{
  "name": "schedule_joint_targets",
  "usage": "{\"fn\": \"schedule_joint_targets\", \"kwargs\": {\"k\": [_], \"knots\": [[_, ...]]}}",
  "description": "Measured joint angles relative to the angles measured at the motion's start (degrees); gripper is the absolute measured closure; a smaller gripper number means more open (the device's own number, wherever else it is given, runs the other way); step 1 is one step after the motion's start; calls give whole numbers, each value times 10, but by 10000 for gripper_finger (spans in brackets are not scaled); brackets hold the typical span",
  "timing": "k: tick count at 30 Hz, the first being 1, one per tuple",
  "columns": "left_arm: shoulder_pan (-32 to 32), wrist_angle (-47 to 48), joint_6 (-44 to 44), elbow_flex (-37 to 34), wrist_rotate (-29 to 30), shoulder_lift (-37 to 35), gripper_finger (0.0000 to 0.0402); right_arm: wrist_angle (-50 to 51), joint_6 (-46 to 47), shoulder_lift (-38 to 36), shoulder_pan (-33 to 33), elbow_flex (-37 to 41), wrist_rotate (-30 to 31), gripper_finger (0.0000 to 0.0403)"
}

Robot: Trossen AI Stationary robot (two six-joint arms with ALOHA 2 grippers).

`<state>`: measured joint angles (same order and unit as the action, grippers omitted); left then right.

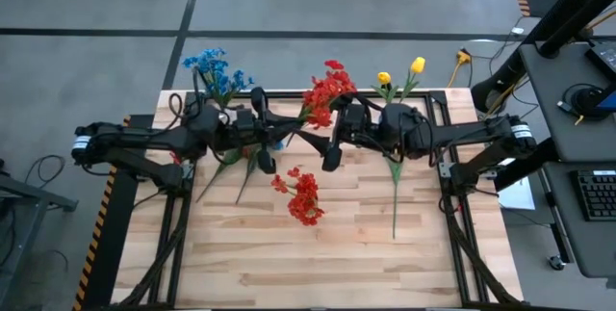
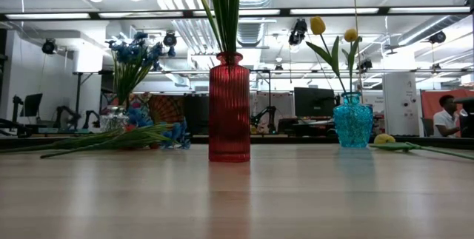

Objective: Sort flowers into vase by color
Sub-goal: Put the right red flowers into the red vase

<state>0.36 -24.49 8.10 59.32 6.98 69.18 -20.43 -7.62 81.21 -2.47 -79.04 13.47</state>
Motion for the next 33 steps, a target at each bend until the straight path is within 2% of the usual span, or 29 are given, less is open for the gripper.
{"fn": "schedule_joint_targets", "kwargs": {"k": [7, 19, 23, 33], "knots": [[0, 3, 0, 24, 0, 27, 397, 4, -3, 0, 2, -1, 0, 139], [0, 10, -2, 25, 0, 18, 392, 4, -13, -2, 1, -1, 0, 258], [0, 17, -2, 25, 0, 17, 368, 4, -14, -2, 1, -1, -2, 287], [0, 33, -13, 25, 0, 9, 273, 4, -14, -2, 1, -1, -5, 343]]}}
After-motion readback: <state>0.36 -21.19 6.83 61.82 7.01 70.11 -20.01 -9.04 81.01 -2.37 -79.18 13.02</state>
